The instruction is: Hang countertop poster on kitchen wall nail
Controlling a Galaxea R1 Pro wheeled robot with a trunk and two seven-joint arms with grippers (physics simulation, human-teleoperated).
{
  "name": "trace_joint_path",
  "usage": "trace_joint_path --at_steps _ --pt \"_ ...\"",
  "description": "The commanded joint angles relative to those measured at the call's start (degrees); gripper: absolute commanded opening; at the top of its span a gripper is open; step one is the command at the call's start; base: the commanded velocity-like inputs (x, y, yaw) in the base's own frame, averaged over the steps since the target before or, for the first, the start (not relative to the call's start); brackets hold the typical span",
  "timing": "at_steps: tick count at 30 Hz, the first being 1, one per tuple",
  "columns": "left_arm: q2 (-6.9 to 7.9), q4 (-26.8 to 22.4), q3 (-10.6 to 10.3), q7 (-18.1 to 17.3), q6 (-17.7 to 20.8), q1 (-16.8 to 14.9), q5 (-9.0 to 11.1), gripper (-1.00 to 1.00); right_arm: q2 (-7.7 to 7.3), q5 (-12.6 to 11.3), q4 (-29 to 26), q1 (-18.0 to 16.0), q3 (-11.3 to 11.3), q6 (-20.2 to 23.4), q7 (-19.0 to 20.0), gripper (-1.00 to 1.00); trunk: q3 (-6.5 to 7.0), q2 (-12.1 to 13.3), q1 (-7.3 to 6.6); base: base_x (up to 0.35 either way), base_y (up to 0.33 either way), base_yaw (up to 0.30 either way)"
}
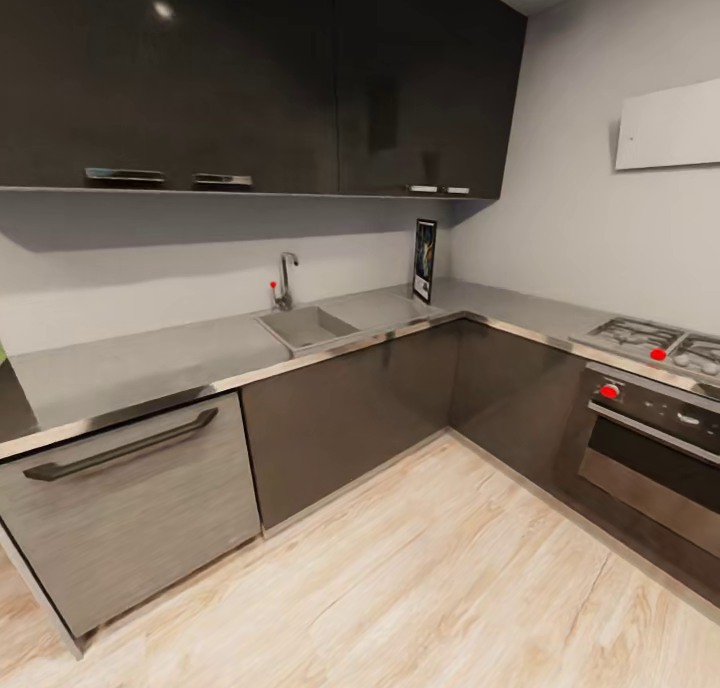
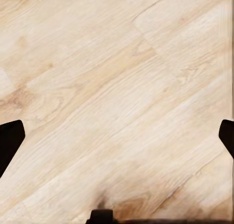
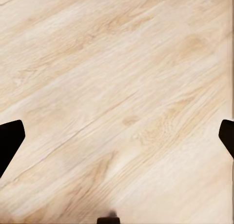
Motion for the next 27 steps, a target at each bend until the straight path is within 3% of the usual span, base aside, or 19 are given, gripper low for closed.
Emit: trace_joint_path --at_steps 1,27 --pt "-0.02 -0.1 0.1 0.0 -0.1 0.0 0.0 1.00 0.00 0.0 0.0 0.0 0.0 -0.2 0.0 1.00 -0.05 0.0 0.03 0.280 -0.198 0.000" --pt "0.56 0.6 0.1 0.0 -0.1 0.0 0.0 1.00 0.00 0.0 0.0 0.0 0.1 -0.2 0.0 1.00 -0.05 0.0 0.03 0.282 -0.200 0.000"
